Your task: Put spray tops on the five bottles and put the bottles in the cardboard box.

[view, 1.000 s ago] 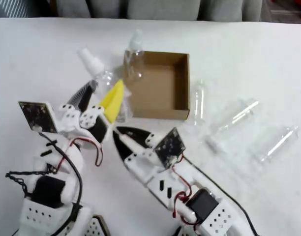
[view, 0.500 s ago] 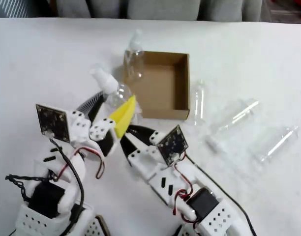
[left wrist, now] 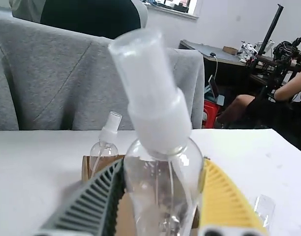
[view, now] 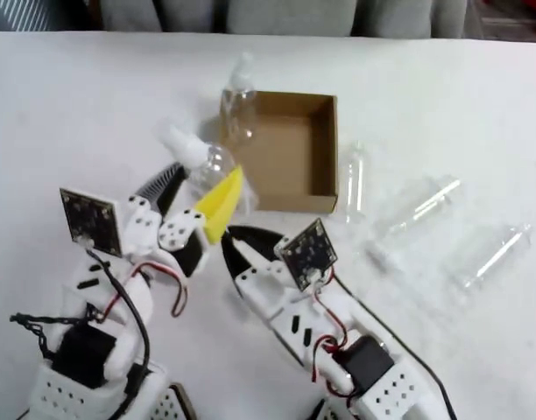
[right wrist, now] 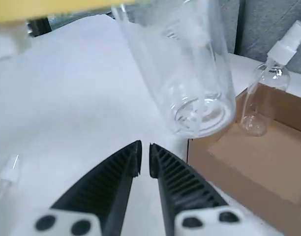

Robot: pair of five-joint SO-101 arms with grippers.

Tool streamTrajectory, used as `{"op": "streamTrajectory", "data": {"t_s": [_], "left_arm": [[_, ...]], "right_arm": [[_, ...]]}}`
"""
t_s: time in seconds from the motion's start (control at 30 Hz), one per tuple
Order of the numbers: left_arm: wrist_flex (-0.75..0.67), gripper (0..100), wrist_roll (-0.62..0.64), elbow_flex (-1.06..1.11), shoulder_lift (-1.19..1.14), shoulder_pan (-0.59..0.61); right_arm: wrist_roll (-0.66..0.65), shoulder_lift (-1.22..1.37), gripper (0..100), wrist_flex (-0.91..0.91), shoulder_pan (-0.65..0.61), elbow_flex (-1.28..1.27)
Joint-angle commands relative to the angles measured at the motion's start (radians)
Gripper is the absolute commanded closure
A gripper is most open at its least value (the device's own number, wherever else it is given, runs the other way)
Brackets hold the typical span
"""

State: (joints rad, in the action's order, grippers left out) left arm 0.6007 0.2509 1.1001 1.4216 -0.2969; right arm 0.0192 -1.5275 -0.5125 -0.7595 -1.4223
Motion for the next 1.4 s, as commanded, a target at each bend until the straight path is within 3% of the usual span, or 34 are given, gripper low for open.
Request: {"op": "streamTrajectory", "data": {"t_s": [0.0, 0.13, 0.23, 0.67, 0.87, 1.37], "left_arm": [[-0.114, 95, -0.012, 0.020, 0.002, 0.048], [-0.192, 95, -0.028, 0.049, -0.044, 0.056], [-0.247, 95, -0.112, 0.029, -0.174, 0.056], [-0.715, 95, -0.124, -0.064, -0.731, 0.051], [-0.879, 95, -0.132, -0.112, -0.943, 0.059], [-0.882, 95, -0.133, -0.348, -1.302, 0.128]], "right_arm": [[-0.011, -0.096, 98.1, -0.119, 0.039, 0.014], [-0.009, -0.214, 98.1, -0.248, 0.156, 0.009], [-0.005, -0.272, 98.1, -0.329, 0.282, -0.003], [-0.011, -0.272, 98.1, -0.251, 0.593, -0.203], [-0.011, -0.272, 98.1, -0.254, 0.628, -0.209], [-0.011, -0.272, 98.1, -0.254, 0.624, -0.209]]}}
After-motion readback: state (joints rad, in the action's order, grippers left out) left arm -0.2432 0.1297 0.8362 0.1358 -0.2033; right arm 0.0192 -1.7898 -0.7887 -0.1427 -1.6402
